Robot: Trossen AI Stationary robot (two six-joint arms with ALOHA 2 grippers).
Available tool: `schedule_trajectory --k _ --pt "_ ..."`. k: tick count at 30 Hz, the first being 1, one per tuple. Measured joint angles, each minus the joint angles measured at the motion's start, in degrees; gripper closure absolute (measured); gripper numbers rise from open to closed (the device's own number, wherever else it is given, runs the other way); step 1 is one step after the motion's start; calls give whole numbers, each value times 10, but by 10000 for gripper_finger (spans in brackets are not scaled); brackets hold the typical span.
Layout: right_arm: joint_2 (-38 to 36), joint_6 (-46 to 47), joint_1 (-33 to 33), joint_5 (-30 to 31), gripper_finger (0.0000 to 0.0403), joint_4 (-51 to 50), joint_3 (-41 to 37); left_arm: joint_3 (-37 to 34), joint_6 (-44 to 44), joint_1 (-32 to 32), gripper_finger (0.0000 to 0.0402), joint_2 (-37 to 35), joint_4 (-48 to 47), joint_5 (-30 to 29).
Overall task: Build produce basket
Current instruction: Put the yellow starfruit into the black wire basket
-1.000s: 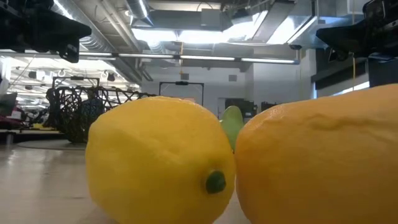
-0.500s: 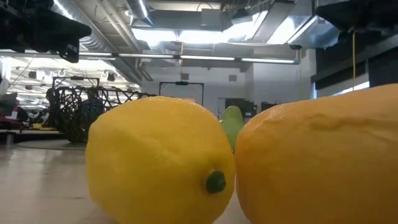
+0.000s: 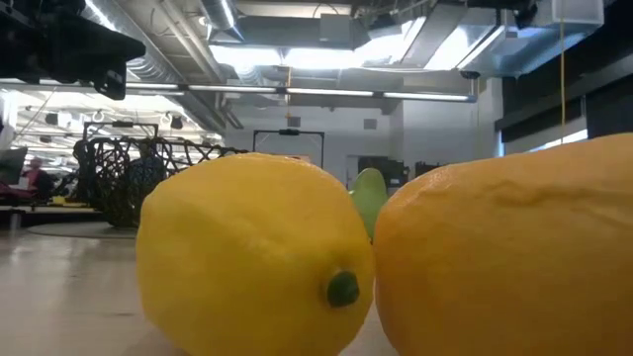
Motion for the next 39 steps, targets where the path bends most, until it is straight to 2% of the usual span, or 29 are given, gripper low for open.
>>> schedule_trajectory --k 4,9,12,18,24,30,33,39 --pt "82 23 0 -60 402 -119 84 0 0 0 401 0 0 0" --pt "143 29 0 -158 402 -195 164 0 0 0 401 0 0 0" --pt "163 29 0 -196 402 -217 190 0 0 0 401 0 0 0" --pt "188 23 0 -197 402 -249 212 0 -12 0 401 0 16 3" --pt "200 -32 0 -188 402 -256 208 32 -16 0 401 3 24 9" --pt "212 -31 0 -170 402 -272 208 124 -18 0 401 46 -93 -10" --pt "222 -31 0 -157 397 -283 208 165 -49 0 401 85 -150 -10" --pt "245 -32 0 -147 339 -319 208 228 -101 0 401 146 -216 -19"
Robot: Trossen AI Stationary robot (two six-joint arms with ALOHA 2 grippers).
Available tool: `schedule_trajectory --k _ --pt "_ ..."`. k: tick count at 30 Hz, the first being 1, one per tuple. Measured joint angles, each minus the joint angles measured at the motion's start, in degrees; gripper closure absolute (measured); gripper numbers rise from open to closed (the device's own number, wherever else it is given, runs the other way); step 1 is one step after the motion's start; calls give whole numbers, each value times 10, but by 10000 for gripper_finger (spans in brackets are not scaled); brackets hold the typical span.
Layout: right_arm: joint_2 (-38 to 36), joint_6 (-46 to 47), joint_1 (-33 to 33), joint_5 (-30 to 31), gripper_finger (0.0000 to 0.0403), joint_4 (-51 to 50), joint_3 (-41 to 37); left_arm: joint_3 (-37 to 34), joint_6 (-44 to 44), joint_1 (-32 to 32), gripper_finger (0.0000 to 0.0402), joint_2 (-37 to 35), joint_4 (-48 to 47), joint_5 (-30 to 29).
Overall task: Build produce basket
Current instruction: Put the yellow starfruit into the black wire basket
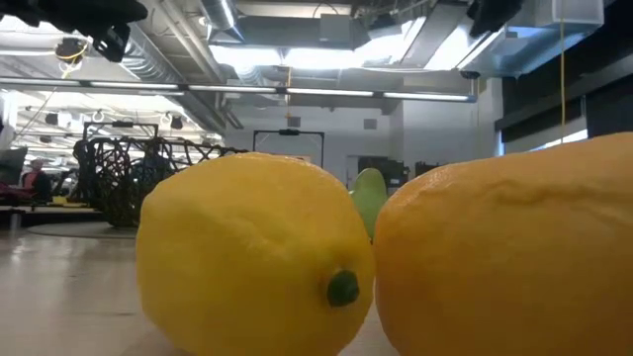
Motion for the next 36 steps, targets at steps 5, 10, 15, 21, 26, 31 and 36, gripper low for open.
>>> schedule_trajectory --k 5,10,15,21,26,31,36 --pt "21 -56 0 -6 278 -22 0 64 -46 0 401 49 -89 -12" --pt "47 -131 0 -14 236 -103 0 122 -81 0 401 92 -142 -12" --pt "80 -234 13 -61 225 -138 0 170 -83 0 401 128 -178 -12" --pt "124 -287 33 -80 232 -146 0 224 -116 0 401 172 -229 -12" --pt "173 -300 41 -87 238 -146 0 255 -127 0 401 203 -238 -12" --pt "222 -300 41 -96 238 -147 0 297 -152 0 401 233 -283 -15" --pt "263 -300 41 -98 238 -149 0 347 -167 0 401 271 -334 -16"
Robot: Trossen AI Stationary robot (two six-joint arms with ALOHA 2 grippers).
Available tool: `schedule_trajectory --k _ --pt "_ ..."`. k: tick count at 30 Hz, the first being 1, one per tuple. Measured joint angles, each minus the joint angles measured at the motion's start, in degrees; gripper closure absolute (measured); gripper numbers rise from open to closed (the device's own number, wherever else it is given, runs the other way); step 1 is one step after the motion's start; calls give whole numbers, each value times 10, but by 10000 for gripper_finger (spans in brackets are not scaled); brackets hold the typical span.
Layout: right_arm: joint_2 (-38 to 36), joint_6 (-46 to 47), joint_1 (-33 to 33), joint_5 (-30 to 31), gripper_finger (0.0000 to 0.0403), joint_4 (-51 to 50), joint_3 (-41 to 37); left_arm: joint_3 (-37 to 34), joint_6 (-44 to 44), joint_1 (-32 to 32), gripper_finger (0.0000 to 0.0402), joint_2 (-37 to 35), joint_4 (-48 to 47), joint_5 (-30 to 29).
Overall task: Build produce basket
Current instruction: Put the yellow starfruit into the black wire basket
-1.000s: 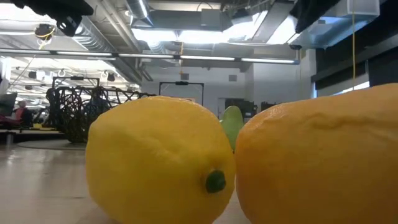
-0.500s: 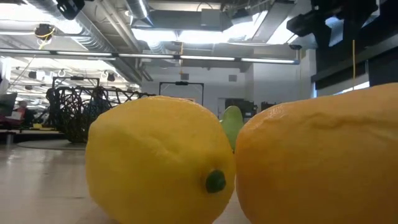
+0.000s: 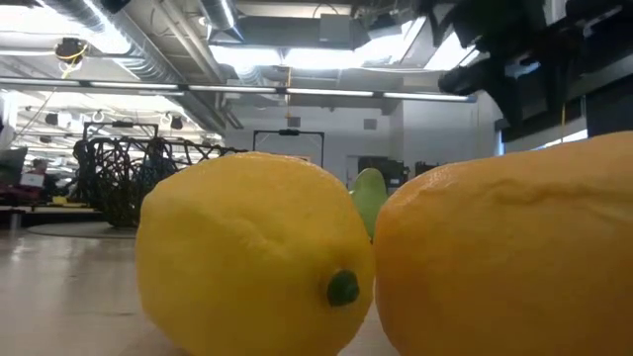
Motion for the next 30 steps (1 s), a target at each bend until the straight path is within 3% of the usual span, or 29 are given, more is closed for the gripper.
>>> schedule_trajectory --k 13,22,30 --pt "85 0 0 0 238 -1 0 35 16 0 401 24 -15 0" --pt "87 16 0 0 238 -1 -1 35 22 0 401 23 -13 0" --pt "87 16 0 25 238 22 -58 35 21 0 401 22 -12 0"
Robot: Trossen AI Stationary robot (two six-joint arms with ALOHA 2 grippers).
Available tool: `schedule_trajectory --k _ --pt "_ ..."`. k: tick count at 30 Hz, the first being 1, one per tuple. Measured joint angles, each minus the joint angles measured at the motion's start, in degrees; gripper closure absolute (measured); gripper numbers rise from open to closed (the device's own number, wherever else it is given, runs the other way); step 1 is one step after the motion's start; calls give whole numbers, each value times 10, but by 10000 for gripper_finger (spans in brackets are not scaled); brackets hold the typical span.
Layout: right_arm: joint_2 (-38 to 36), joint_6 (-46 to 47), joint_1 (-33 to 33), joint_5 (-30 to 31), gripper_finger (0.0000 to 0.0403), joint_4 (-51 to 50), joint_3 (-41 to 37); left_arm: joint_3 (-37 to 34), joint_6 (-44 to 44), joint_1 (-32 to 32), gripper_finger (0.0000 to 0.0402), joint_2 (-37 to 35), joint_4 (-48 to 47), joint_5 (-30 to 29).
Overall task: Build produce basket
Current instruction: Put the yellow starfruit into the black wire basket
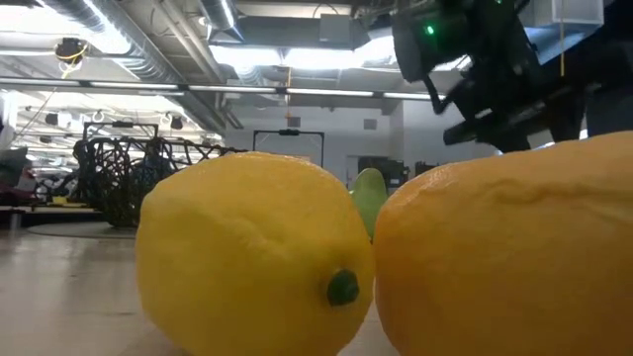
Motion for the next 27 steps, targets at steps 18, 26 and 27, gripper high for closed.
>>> schedule_trajectory --k 18,26,27 --pt "-2 -1 0 30 273 71 -66 0 -10 0 401 0 1 0" --pt "-2 2 0 26 368 72 -62 0 -10 0 401 0 1 0" --pt "-2 5 0 26 368 72 -62 0 -10 0 401 0 1 0"
